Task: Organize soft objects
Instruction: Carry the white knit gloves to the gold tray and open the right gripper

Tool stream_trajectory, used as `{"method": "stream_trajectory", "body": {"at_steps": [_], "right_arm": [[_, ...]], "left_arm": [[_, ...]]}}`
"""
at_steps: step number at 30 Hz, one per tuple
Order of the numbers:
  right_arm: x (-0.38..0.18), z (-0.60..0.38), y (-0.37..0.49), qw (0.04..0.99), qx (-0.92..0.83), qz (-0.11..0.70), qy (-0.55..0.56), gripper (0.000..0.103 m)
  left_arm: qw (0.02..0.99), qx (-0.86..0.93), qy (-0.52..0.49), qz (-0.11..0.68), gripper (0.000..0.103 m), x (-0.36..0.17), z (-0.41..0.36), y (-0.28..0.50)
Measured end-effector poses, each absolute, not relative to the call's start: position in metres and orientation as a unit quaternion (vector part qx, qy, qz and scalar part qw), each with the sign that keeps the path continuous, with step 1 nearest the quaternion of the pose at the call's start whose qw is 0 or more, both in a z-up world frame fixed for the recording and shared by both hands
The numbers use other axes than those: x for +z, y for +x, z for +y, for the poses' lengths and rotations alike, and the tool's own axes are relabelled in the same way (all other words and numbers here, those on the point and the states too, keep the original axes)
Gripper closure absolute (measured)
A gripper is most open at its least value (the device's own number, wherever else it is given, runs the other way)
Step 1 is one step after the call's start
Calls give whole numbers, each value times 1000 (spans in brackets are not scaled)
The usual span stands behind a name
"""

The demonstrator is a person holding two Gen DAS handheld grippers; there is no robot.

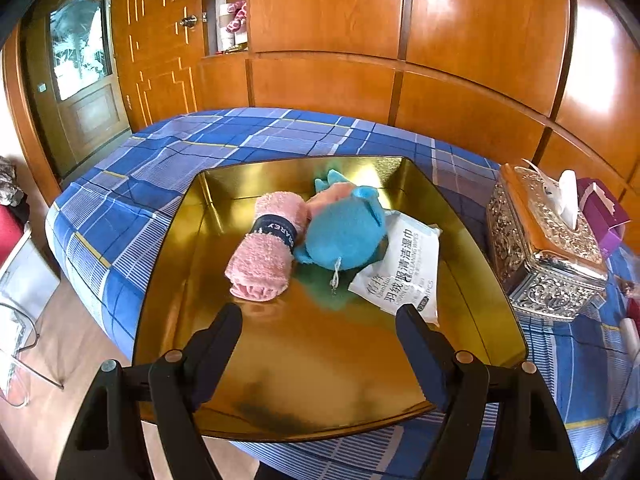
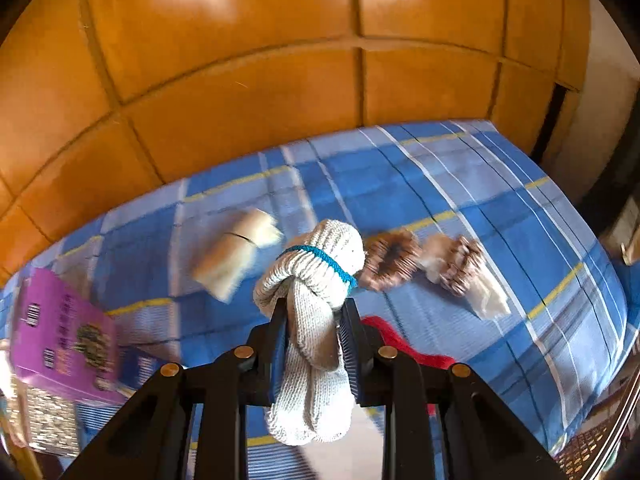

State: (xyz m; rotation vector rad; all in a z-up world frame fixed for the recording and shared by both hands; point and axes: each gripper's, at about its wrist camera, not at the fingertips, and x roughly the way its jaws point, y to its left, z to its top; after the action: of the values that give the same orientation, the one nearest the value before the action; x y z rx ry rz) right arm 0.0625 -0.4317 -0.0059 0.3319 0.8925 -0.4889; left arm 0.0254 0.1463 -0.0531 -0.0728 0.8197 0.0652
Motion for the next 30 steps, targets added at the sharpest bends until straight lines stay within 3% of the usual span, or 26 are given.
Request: {"method": "stream_trajectory", "body": {"at_steps": [9, 16, 20, 30], "right_arm": [[88, -309, 92, 933, -57, 347, 83, 79], [122, -167, 87, 944, 121, 308, -9, 79], [108, -93, 79, 920, 216, 325, -39, 79], [0, 28, 82, 833, 323, 440, -91, 79]], "left_arm": [[916, 29, -42, 397, 19, -53, 146, 23], [920, 38, -62, 386, 19, -51, 157, 19], [922, 57, -81, 373, 19, -44, 175, 17], [926, 93, -107, 350, 19, -34, 207, 13]]}}
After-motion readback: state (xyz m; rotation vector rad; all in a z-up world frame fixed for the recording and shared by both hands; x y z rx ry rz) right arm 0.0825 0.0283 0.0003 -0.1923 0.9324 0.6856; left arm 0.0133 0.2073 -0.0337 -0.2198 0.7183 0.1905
